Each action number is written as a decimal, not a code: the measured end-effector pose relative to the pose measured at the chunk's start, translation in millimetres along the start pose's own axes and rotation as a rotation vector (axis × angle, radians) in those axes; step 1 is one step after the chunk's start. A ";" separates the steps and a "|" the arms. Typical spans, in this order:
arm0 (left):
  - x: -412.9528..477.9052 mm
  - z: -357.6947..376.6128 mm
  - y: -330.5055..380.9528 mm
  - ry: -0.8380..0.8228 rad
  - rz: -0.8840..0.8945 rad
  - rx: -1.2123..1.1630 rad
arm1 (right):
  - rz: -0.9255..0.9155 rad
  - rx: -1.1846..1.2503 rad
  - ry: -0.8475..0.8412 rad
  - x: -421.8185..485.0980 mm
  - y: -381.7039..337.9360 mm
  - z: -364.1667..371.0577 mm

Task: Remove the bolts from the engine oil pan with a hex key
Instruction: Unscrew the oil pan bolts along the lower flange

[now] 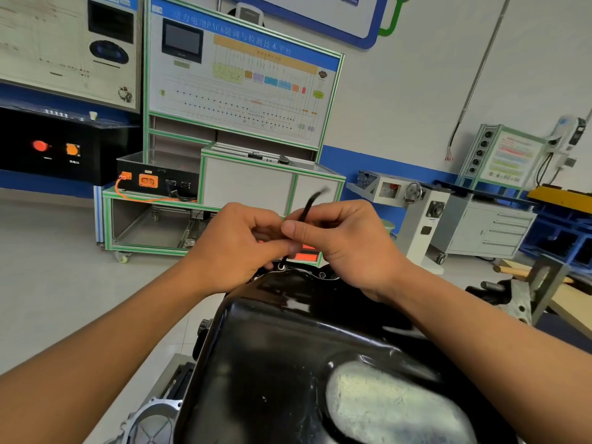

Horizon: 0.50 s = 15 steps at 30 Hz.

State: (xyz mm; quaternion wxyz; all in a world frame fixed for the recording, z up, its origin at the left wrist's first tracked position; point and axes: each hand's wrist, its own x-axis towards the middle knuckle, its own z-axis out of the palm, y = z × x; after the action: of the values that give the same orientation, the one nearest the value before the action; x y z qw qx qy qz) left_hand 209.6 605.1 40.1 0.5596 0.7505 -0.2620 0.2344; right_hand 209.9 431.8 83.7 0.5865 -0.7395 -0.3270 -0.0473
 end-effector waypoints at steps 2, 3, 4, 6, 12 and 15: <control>2.5 3.9 2.1 0.065 -0.008 -0.024 | 0.006 0.015 -0.012 -0.7 -1.0 -0.5; 3.5 5.3 2.7 0.055 -0.007 -0.032 | 0.010 0.024 -0.013 -1.1 -1.2 -0.7; 3.7 5.7 3.5 0.015 -0.014 -0.040 | 0.010 0.026 -0.010 -1.1 -0.9 -1.2; 2.4 3.2 5.0 -0.101 -0.030 -0.023 | -0.001 0.005 0.003 -0.6 0.1 -1.3; 3.1 0.3 0.7 0.016 -0.009 0.012 | -0.016 0.007 -0.030 -0.7 -0.6 -0.2; 5.4 5.5 0.4 0.050 0.001 0.000 | -0.006 0.036 -0.015 -2.2 -2.2 -0.6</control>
State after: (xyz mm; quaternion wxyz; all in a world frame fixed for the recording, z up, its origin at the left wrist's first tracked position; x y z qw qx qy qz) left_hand 213.7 599.0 42.4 0.5659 0.7442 -0.2484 0.2534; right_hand 207.2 430.5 84.8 0.5971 -0.7280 -0.3347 -0.0375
